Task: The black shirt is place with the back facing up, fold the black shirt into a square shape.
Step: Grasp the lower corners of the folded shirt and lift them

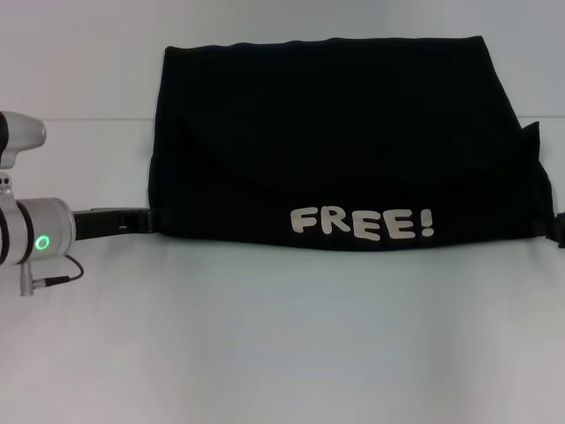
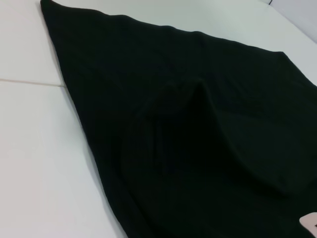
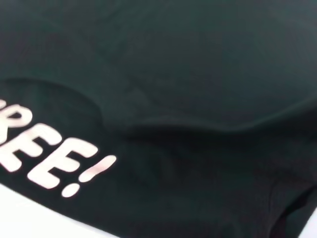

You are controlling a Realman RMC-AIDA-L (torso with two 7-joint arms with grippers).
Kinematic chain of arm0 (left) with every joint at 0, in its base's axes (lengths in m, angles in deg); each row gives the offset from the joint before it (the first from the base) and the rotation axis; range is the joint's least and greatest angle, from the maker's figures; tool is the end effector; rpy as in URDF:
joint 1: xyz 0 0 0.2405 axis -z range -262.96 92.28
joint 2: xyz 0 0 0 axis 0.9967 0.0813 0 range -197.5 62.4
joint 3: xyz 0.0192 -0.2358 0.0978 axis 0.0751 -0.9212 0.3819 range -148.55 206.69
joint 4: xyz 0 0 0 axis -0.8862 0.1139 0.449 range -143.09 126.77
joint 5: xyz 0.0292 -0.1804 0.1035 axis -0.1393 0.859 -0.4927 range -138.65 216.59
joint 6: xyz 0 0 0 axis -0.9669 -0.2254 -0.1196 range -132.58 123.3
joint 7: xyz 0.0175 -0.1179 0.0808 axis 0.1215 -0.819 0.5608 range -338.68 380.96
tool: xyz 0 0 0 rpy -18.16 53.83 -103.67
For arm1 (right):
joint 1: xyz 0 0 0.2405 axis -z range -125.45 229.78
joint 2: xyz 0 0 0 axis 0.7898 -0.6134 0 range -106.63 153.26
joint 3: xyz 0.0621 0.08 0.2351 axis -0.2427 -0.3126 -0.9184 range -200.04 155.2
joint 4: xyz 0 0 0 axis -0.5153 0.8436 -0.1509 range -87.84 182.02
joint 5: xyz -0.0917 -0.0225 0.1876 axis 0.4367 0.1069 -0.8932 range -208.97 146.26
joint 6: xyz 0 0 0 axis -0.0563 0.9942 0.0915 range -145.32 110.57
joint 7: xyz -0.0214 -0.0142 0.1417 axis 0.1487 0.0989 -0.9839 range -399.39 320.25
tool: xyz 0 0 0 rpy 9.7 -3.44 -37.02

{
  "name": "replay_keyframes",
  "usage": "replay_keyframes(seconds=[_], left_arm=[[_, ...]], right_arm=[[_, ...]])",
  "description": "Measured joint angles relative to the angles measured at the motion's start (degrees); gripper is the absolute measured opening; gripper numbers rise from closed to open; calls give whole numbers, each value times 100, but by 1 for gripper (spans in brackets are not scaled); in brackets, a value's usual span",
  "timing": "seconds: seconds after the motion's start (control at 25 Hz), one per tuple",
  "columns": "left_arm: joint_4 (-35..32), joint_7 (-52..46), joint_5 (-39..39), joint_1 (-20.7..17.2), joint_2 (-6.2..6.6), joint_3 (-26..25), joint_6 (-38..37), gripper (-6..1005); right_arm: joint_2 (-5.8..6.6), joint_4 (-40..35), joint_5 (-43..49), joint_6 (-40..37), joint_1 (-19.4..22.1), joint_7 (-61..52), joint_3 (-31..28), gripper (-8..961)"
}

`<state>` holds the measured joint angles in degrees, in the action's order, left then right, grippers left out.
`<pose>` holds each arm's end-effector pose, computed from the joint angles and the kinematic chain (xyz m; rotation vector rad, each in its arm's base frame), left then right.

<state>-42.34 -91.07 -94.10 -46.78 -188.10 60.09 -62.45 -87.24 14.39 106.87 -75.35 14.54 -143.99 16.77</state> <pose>-0.2997 0.3971 -0.0054 -2.1600 -1.3205 -0.3778 0.3390 0.4032 0.0574 -2.2654 1.0093 -0.0146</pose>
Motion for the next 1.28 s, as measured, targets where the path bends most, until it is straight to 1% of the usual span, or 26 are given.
replay_keyframes(seconds=[0.24,0.32,0.36,0.4,0.44,0.48,0.56,0.72,0.8,0.92,1.04,1.16,1.28], left_arm=[[-159,-122,9,-97,-23,-8,-251,12],[-382,-180,3,-279,-38,-17,-796,13],[-417,-191,5,-312,-38,-23,-888,13],[-491,-210,6,-371,-39,-41,-1049,14],[-576,-232,12,-451,-39,-89,-1258,15],[-638,-237,13,-505,-39,-160,-1423,15],[-735,-236,13,-612,-36,-349,-1819,16],[-793,-158,-15,-793,12,-674,-2581,19],[-859,-93,-25,-918,25,-801,-2954,20],[-916,-5,-56,-1112,28,-931,-3501,22],[-922,75,-168,-1261,20,-1083,-3939,24],[-923,159,-294,-1393,-3,-1220,-4240,25],[-924,200,-414,-1504,-26,-1268,-4499,27]], right_arm=[[15,-143,-184,-368,227,79,-140,54],[19,-148,-185,-501,296,115,-234,54],[17,-164,-186,-624,341,183,-326,54],[6,-199,-189,-764,386,261,-434,54],[-42,-317,-191,-1092,508,427,-684,54],[-42,-317,-191,-1092,508,427,-684,54],[-101,-491,-192,-1418,654,524,-876,54],[-232,-876,-193,-1825,962,551,-975,54],[-279,-1013,-191,-1994,1116,564,-1004,54],[-302,-1102,-192,-2330,1323,680,-1181,54],[-304,-1115,-186,-2717,1520,856,-1476,54],[-309,-1121,-170,-3025,1732,971,-1664,54],[-315,-1123,-168,-3173,1947,1143,-1807,54]])
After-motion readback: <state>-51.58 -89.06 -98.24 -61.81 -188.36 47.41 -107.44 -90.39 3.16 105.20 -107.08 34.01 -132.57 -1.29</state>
